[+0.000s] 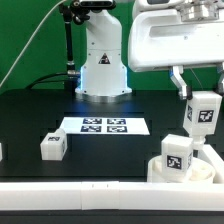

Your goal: Assemble stool

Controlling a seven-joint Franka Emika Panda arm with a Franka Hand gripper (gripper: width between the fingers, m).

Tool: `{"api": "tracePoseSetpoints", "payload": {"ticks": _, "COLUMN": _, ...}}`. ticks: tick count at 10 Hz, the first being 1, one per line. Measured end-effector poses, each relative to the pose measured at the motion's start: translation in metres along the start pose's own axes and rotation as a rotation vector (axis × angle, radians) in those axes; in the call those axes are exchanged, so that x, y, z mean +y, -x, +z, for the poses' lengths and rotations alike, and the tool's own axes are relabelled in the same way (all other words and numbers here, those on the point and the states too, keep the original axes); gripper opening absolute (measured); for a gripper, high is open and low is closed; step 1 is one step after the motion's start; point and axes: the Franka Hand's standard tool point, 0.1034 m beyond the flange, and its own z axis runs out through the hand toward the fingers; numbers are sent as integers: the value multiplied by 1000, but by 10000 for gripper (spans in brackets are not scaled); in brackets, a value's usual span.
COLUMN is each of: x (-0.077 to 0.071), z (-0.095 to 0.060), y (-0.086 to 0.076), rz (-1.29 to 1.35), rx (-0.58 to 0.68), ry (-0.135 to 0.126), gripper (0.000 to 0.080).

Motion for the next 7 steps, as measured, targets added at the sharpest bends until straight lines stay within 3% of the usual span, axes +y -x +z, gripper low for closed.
{"api": "tracePoseSetpoints", "payload": {"ticks": 2, "x": -9, "z": 10, "y": 11, "rz": -34, "rx": 21, "ry": 2, "gripper": 337}}
{"api": "tracePoseSetpoints", "payload": {"ticks": 4, "x": -9, "z": 10, "y": 5, "rz": -36, "rx": 24, "ry": 1, "gripper": 337}}
{"api": "tracePoseSetpoints", "payload": {"ticks": 7, "x": -5, "z": 18, "y": 12, "rz": -37, "rx": 8, "ry": 8, "gripper": 337}}
